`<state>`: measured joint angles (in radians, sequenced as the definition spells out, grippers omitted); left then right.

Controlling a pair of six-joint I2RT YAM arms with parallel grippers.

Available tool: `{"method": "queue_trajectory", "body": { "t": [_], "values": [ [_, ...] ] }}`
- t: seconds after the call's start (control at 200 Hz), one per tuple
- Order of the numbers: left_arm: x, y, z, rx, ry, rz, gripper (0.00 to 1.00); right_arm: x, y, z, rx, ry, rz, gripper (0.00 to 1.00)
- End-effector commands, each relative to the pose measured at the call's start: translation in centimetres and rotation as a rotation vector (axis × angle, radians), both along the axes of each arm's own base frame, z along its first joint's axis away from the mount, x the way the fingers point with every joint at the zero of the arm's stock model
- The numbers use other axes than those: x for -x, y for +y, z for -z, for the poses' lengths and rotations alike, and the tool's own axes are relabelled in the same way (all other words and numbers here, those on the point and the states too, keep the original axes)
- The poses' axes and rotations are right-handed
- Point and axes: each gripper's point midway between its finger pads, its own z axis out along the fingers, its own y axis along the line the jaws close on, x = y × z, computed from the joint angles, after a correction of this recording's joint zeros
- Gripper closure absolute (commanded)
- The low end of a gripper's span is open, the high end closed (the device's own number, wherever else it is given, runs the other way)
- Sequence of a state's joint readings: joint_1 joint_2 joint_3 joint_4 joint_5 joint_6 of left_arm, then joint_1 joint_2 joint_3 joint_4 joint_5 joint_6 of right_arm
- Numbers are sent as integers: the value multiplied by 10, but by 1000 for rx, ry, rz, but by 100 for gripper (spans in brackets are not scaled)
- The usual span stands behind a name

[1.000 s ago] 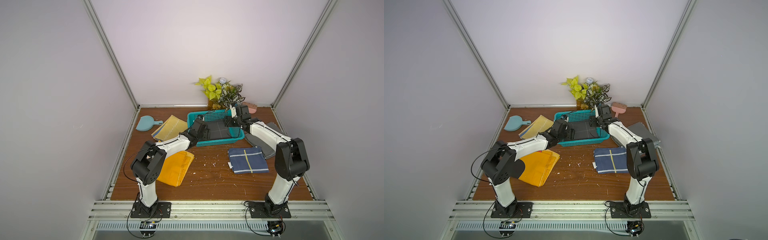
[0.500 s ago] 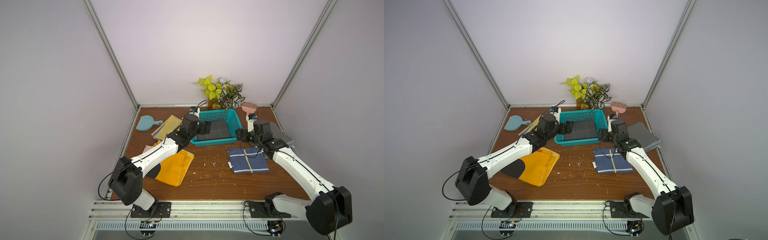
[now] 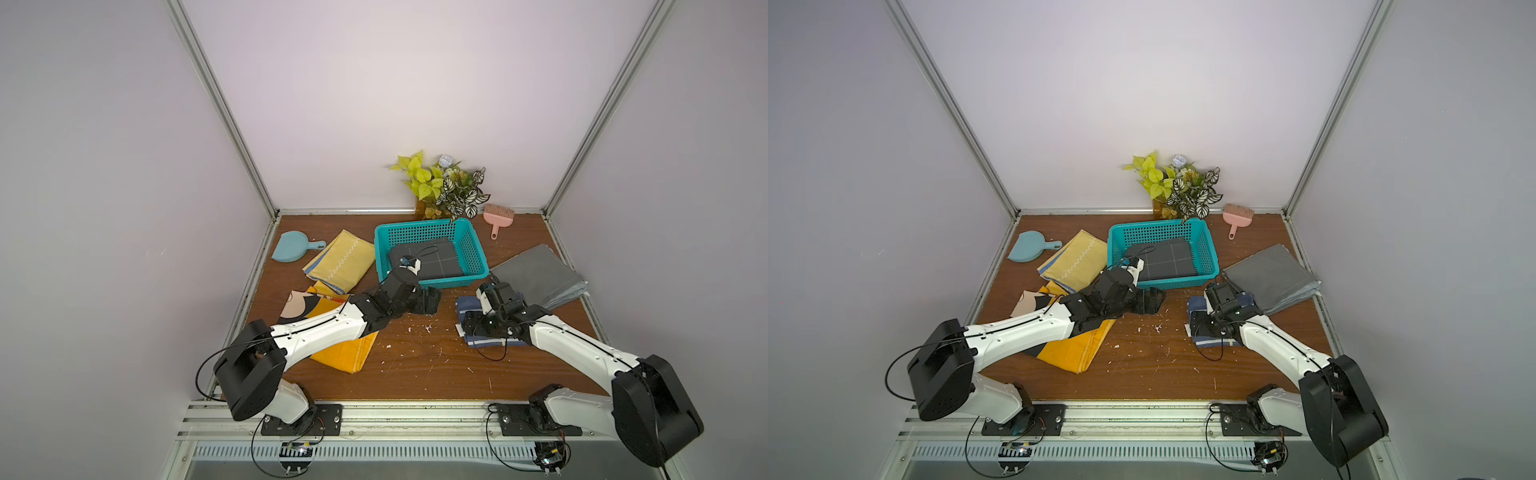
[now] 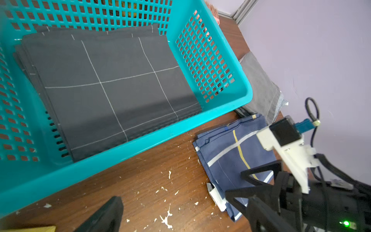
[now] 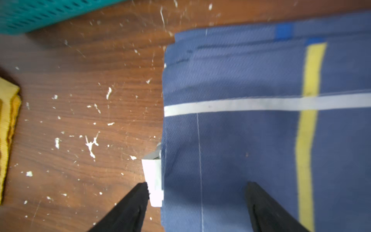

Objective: Put the folded pillowcase in the basket
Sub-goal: Pick up the pillowcase from the center of the board.

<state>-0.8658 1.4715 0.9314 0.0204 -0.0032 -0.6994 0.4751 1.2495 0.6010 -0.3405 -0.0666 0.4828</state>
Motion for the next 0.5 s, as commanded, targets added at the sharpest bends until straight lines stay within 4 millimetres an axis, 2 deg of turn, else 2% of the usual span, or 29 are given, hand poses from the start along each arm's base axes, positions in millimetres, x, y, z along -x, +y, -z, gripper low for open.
{"method": "queue_trajectory", "body": {
  "t": [0.0, 0.06, 0.15, 0.215, 0.35, 0.495],
  "values": [
    [7, -1, -6, 31, 8, -9, 4, 1, 7, 8, -14, 17, 4, 26],
    [9, 2, -2, 23, 16, -14, 4, 8, 7, 16, -2, 56, -14, 38],
    [11, 4, 2, 13, 25, -18, 3, 19, 13, 25, -14, 99, -40, 72],
    [11, 5, 3, 9, 28, -18, 3, 26, 19, 28, -23, 116, -54, 86],
    [12, 7, 4, -4, 34, -22, 2, 39, 39, 22, -63, 138, -94, 89],
    [16, 15, 17, -54, 72, -31, 1, 46, 79, 2, -165, 130, -153, 85]
  ]
}}
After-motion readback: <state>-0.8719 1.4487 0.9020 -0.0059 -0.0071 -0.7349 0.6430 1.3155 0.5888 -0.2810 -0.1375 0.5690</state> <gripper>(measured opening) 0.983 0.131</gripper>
